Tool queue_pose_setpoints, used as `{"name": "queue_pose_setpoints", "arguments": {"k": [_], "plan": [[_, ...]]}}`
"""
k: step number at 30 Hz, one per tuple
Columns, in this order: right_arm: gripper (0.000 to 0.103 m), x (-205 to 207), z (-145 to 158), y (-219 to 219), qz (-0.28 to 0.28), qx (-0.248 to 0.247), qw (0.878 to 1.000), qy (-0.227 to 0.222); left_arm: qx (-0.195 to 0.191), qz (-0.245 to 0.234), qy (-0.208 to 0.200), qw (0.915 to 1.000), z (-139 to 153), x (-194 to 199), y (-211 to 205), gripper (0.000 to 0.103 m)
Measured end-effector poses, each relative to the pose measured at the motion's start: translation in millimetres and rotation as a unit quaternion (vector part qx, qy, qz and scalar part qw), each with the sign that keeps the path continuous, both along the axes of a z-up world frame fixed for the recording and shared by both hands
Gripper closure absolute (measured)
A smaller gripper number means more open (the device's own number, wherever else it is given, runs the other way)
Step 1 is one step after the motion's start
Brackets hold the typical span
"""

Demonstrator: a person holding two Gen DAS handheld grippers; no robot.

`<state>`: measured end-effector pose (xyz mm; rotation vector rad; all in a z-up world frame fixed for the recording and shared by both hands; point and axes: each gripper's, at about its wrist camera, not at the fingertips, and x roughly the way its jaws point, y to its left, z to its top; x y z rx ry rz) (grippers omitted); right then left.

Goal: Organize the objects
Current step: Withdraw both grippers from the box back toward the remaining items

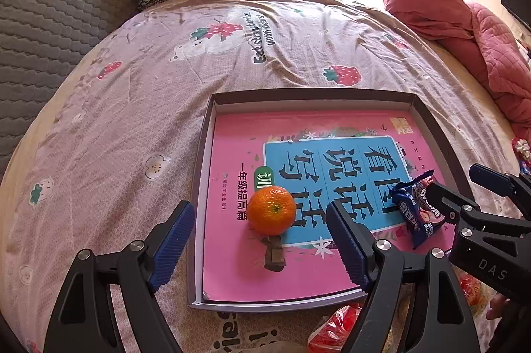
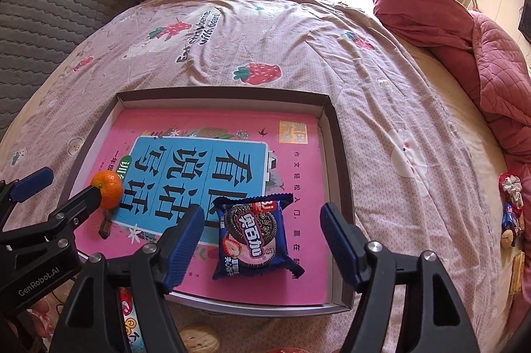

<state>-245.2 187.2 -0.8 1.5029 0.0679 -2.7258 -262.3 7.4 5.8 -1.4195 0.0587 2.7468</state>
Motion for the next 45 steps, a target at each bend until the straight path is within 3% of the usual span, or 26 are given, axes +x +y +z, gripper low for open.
{"name": "queue_pose_setpoints", "arguments": {"k": [9, 14, 17, 29, 34, 45], "plan": [[0.031, 15.4, 30.7, -3.0, 0.008, -0.008, 1.0, 0.024, -0.007, 0.005, 0.025, 0.9996, 28.6, 15.3, -6.3, 0.021], [0.031, 30.9, 57.7, -6.2, 0.014, 0.003, 0.998, 0.065, -0.017, 0.003, 0.043, 0.9989, 47.9, 30.7, -5.0, 0.021], [0.031, 38.6, 69.1, -5.8, 0.02, -0.017, 0.997, 0.066, -0.021, 0.003, 0.051, 0.9985, 59.1, 40.0, -5.9, 0.021], [0.031, 83.6, 106.7, -12.6, 0.032, -0.009, 0.994, 0.102, -0.026, 0.014, 0.091, 0.9954, 95.6, 89.2, -22.3, 0.021], [0.031, 102.0, 115.7, -15.5, 0.036, -0.011, 0.994, 0.107, -0.02, 0.015, 0.111, 0.9935, 108.6, 112.8, -25.3, 0.021], [0.031, 138.3, 125.6, -19.0, 0.033, -0.012, 0.992, 0.122, -0.021, 0.003, 0.114, 0.9933, 114.3, 147.2, -20.9, 0.021]]}}
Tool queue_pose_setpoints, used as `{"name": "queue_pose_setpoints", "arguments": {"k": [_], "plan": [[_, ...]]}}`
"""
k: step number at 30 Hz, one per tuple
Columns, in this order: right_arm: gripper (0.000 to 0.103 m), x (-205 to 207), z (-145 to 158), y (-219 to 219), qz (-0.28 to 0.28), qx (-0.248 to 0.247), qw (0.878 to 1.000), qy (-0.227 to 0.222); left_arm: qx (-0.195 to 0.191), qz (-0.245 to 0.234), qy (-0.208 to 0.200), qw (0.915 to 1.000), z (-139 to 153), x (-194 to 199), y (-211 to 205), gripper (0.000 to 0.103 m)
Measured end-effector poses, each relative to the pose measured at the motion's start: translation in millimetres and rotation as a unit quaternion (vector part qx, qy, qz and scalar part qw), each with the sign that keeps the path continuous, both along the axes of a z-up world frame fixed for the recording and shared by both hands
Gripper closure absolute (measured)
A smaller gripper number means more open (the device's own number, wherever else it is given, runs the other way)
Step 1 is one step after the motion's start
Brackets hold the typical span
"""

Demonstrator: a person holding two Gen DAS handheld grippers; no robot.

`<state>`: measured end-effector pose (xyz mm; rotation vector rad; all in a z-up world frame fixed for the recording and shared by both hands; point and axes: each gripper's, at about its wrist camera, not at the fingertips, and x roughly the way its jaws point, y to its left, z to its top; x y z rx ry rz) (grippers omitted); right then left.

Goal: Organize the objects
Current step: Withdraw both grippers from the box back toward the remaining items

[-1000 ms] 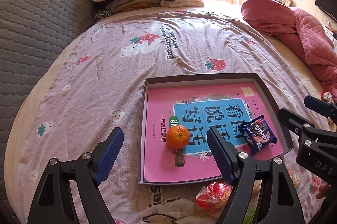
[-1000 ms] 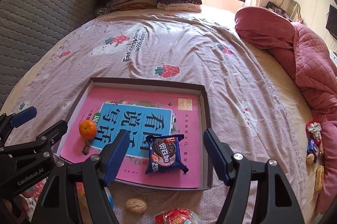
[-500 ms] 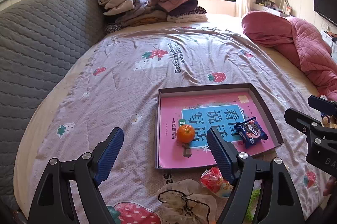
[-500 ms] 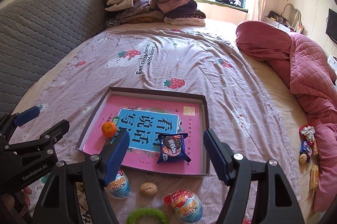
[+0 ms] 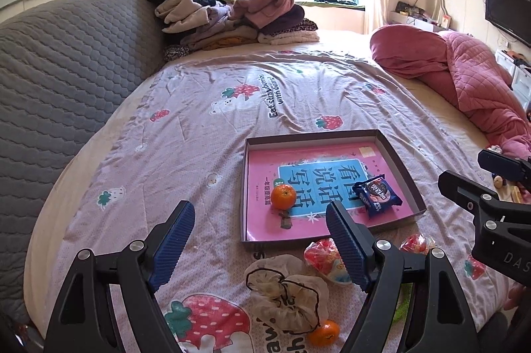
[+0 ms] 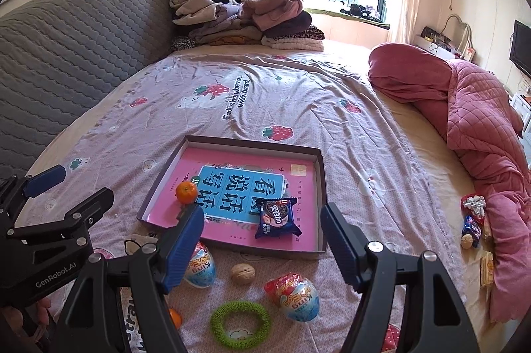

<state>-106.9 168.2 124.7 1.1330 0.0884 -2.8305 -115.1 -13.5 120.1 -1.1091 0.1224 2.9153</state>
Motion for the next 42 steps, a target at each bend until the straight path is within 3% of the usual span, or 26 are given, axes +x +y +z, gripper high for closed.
{"name": "queue_pose_setpoints", "arguments": {"k": [22, 27, 33, 36, 42], "plan": [[0.031, 63.0, -13.2, 2.0, 0.004, -0.022, 1.0, 0.015, 0.015, -0.011, -0.004, 0.9998, -14.5, 51.5, -5.4, 0.021], [0.031, 70.3, -31.1, 1.0, 0.004, -0.022, 1.0, 0.001, 0.021, -0.006, -0.014, 0.9997, -32.8, 56.9, -10.7, 0.021], [0.031, 78.8, -58.5, -0.5, 0.009, -0.008, 1.0, -0.01, -0.001, -0.011, -0.023, 0.9997, -71.7, 68.5, -8.2, 0.021], [0.031, 82.9, -67.7, -6.1, 0.014, 0.022, 1.0, -0.003, 0.012, -0.01, -0.038, 0.9992, -86.8, 69.5, -11.4, 0.021], [0.031, 83.3, -83.5, -1.9, 0.009, 0.016, 1.0, -0.016, 0.042, -0.007, -0.043, 0.9981, -98.3, 75.7, -15.5, 0.021]]}}
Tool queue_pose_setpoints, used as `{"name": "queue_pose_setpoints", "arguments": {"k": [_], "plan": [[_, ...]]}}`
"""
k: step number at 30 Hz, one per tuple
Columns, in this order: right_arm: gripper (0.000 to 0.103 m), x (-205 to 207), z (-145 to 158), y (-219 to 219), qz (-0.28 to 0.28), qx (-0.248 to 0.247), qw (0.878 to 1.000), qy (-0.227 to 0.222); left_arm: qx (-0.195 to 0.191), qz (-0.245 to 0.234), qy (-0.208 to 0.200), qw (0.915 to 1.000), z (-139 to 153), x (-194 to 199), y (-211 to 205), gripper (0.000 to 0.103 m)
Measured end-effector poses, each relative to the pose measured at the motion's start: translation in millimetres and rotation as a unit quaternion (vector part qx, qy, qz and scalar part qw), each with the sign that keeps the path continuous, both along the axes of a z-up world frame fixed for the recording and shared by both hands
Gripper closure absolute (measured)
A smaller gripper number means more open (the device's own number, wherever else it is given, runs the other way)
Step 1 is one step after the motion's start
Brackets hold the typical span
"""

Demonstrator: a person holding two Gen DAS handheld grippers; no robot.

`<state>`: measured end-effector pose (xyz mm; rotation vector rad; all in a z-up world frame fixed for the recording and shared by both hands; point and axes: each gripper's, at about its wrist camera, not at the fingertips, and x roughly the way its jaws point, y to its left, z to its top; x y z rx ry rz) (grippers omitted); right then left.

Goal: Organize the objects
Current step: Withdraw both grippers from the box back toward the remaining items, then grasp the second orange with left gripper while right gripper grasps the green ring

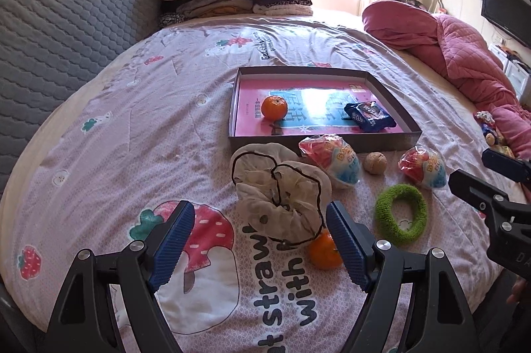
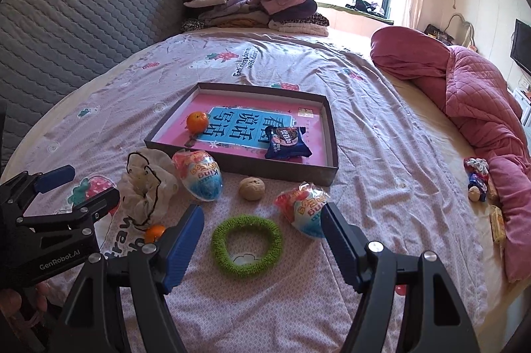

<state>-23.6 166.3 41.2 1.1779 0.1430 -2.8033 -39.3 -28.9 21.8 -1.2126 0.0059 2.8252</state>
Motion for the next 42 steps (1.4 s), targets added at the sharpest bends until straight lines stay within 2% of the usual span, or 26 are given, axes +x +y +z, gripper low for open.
{"name": "queue_pose_setpoints", "arguments": {"k": [10, 14, 16, 29, 42], "plan": [[0.031, 7.7, -14.9, 6.6, -0.008, -0.015, 1.0, -0.016, 0.009, 0.002, -0.01, 0.9999, -7.7, 10.9, -3.4, 0.021], [0.031, 13.9, -17.9, 8.7, -0.015, -0.006, 1.0, -0.012, 0.01, 0.007, -0.004, 0.9999, -6.5, 15.8, -6.3, 0.021], [0.031, 17.4, -19.7, 9.1, -0.018, 0.004, 1.0, -0.008, 0.012, 0.005, -0.005, 0.9999, -7.7, 18.3, -6.3, 0.021], [0.031, 24.0, -39.4, 15.2, -0.025, -0.015, 0.999, -0.031, 0.013, -0.006, -0.027, 0.9995, -27.9, 26.7, -0.7, 0.021], [0.031, 26.4, -47.2, 16.9, -0.025, -0.022, 0.999, -0.037, 0.016, -0.019, -0.037, 0.999, -33.4, 33.6, 7.8, 0.021]]}}
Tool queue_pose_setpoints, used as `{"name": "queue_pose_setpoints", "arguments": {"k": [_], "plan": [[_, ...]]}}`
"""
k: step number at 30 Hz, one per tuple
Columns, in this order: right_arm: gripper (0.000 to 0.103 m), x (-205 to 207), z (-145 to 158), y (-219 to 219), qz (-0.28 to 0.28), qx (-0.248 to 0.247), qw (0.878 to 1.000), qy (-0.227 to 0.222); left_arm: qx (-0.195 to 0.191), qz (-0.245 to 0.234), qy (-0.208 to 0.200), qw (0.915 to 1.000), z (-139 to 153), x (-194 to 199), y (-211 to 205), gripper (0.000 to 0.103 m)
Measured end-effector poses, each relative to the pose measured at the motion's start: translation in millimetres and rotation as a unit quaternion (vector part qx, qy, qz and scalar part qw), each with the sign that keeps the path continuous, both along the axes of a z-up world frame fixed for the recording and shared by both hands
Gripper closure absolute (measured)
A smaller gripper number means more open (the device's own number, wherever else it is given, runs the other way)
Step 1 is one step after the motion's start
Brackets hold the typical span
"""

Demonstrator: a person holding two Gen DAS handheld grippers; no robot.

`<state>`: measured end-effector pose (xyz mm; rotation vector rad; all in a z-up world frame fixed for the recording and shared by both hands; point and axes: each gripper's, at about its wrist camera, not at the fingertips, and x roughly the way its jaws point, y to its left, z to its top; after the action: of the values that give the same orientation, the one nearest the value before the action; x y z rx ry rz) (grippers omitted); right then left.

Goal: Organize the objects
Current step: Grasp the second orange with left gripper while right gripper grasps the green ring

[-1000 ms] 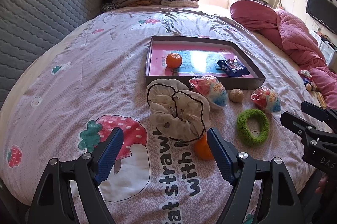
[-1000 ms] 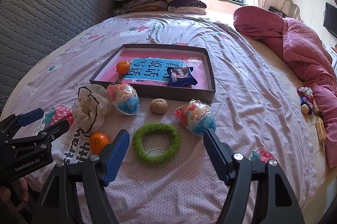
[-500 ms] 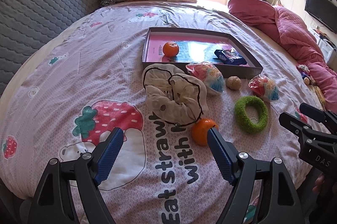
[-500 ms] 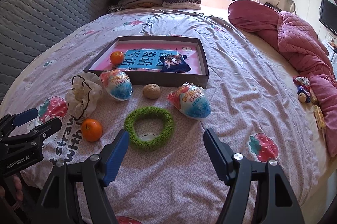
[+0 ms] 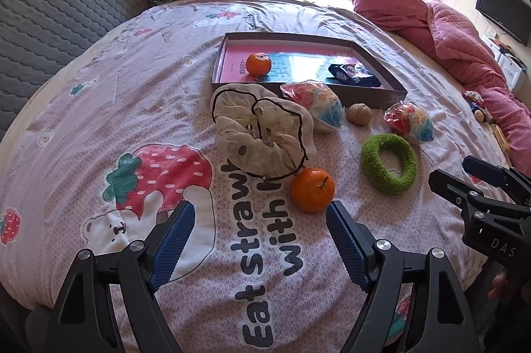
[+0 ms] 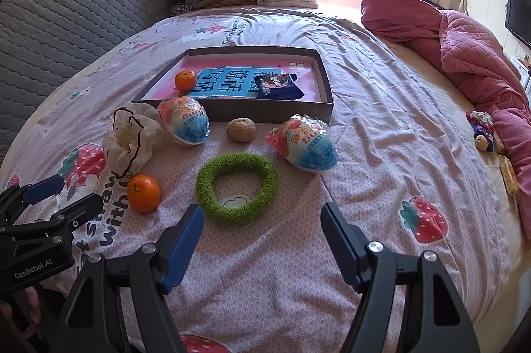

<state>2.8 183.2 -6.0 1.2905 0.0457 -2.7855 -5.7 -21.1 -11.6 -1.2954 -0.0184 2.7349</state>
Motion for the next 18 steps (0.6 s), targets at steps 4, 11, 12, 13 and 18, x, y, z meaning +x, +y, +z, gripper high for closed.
{"name": "queue_pose_setpoints", "arguments": {"k": [4, 11, 12, 13, 18], "plan": [[0.031, 0.4, -1.1, 1.6, -0.003, 0.001, 1.0, -0.002, -0.001, -0.003, -0.004, 1.0, -2.4, 1.9, 3.0, 0.021], [0.031, -0.7, -5.1, 5.8, -0.011, -0.002, 1.0, -0.006, -0.002, -0.01, -0.004, 0.9999, -3.9, 3.8, 9.5, 0.021], [0.031, -0.9, -5.8, 6.2, -0.011, -0.003, 1.0, -0.007, -0.002, -0.011, -0.004, 0.9999, -4.5, 3.4, 10.4, 0.021], [0.031, -1.5, -6.5, 6.8, -0.012, -0.004, 1.0, -0.007, -0.001, -0.012, -0.005, 0.9999, -5.1, 2.9, 11.2, 0.021], [0.031, -5.2, -10.9, 8.7, -0.016, -0.007, 1.0, -0.009, 0.003, -0.017, -0.007, 0.9998, -9.2, 0.1, 16.7, 0.021]]}}
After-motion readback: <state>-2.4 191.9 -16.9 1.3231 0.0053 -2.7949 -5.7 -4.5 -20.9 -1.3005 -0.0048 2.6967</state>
